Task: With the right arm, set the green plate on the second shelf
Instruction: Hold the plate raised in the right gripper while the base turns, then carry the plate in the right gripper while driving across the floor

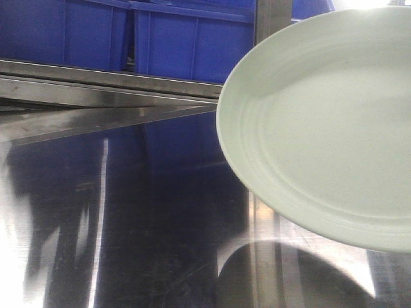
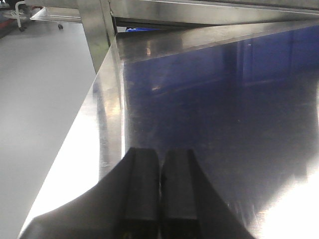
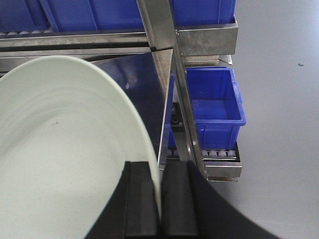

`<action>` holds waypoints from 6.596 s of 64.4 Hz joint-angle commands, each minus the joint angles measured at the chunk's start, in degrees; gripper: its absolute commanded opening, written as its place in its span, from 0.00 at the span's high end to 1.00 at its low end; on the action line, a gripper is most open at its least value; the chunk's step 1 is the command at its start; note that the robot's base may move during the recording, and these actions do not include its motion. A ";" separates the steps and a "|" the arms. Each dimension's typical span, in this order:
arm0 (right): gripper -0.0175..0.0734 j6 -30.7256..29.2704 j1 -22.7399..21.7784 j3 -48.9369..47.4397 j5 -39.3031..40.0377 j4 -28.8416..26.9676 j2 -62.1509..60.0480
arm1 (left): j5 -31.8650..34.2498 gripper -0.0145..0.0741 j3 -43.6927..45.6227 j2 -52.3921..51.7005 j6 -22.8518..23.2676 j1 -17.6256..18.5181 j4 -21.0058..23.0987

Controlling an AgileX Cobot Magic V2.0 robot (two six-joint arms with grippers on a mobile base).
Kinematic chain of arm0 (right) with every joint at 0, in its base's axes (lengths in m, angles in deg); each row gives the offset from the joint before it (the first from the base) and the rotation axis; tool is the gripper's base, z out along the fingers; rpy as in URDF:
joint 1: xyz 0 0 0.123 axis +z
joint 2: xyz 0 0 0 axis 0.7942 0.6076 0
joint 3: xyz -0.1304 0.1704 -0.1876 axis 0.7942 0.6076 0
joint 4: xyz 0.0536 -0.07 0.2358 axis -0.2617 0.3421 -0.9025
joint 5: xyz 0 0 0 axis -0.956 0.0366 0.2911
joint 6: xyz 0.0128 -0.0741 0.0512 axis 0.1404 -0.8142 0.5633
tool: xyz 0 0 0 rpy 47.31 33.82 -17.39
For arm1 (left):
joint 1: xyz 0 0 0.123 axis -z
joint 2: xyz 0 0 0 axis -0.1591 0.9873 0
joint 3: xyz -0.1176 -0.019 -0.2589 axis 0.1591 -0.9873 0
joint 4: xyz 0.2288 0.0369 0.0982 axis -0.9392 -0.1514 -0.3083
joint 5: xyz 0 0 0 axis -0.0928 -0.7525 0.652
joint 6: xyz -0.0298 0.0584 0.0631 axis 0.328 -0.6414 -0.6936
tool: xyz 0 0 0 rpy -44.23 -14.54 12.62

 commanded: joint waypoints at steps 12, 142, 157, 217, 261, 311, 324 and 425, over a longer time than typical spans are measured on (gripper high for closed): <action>0.75 -0.03 -0.40 -1.87 6.28 0.44 -0.29 | 3.59 0.70 -2.40 -1.42 0.28 0.01 -0.05; 0.75 -0.03 -0.40 -1.87 6.28 0.44 -0.29 | 3.59 0.70 -2.40 -1.42 0.28 0.01 -0.05; 0.75 -0.03 -0.40 -1.87 6.28 0.44 -0.29 | 3.59 0.70 -2.40 -1.42 0.28 0.01 -0.05; 0.75 -0.03 -0.40 -1.87 6.28 0.44 -0.29 | 3.59 0.70 -2.40 -1.42 0.28 0.01 -0.05; 0.75 -0.03 -0.40 -1.87 6.28 0.44 -0.29 | 3.59 0.70 -2.40 -1.42 0.28 0.01 -0.05; 0.75 -0.03 -0.40 -1.87 6.28 0.44 -0.29 | 3.59 0.70 -2.40 -1.42 0.28 0.01 -0.05; 0.75 -0.03 -0.40 -1.87 6.28 0.44 -0.29 | 3.59 0.70 -2.40 -1.42 0.28 0.01 -0.05; 0.75 -0.03 -0.40 -1.87 6.28 0.44 -0.29 | 3.59 0.70 -2.40 -1.42 0.28 0.01 -0.05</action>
